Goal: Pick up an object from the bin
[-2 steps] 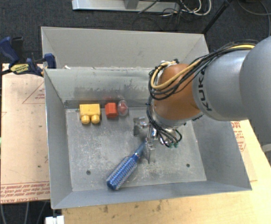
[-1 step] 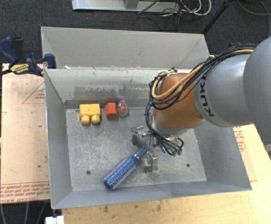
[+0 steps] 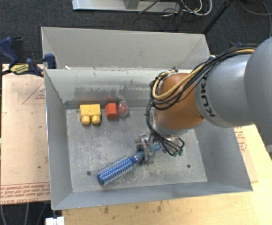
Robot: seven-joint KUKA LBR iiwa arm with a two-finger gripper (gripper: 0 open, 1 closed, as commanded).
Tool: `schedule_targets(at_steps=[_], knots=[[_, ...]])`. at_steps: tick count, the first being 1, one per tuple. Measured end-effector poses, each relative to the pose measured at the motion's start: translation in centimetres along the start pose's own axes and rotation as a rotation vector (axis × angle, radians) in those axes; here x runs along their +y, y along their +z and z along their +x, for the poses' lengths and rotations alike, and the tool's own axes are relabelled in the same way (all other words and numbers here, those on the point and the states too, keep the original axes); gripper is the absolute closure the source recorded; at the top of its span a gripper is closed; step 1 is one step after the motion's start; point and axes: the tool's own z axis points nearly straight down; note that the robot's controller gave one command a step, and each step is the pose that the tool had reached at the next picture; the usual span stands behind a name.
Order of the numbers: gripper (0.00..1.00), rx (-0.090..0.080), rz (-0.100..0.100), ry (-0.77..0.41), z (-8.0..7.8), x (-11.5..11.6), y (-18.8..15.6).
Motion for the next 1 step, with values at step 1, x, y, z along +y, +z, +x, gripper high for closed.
schedule_targets(at_steps=[1], knots=[[1.00, -0.008, 0.003, -0.074, 1.23, -1.55, -12.81]])
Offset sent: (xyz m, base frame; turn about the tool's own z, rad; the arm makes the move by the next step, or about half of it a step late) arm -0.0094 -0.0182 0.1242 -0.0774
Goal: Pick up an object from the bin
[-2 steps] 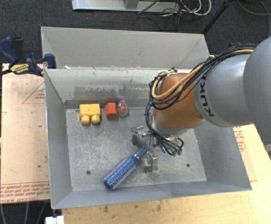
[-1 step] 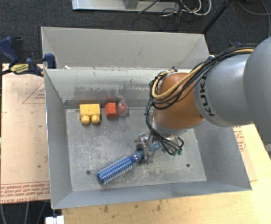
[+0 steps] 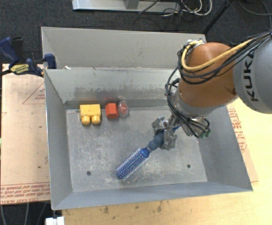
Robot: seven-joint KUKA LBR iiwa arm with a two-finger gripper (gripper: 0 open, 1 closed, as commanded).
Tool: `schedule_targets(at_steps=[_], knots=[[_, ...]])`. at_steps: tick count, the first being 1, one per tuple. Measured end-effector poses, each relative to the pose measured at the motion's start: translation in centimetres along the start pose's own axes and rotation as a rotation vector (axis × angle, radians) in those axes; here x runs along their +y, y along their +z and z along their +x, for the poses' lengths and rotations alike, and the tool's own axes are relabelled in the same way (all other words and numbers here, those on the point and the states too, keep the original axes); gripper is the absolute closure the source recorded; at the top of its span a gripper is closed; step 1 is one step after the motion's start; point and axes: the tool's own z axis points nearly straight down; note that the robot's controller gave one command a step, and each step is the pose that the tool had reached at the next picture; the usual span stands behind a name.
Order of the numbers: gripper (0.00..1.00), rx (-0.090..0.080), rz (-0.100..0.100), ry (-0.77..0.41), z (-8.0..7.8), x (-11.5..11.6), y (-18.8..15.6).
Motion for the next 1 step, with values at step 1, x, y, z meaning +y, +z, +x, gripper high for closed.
schedule_targets(at_steps=[1], knots=[[1.00, 0.004, 0.000, -0.276, 3.37, -4.18, -6.42]])
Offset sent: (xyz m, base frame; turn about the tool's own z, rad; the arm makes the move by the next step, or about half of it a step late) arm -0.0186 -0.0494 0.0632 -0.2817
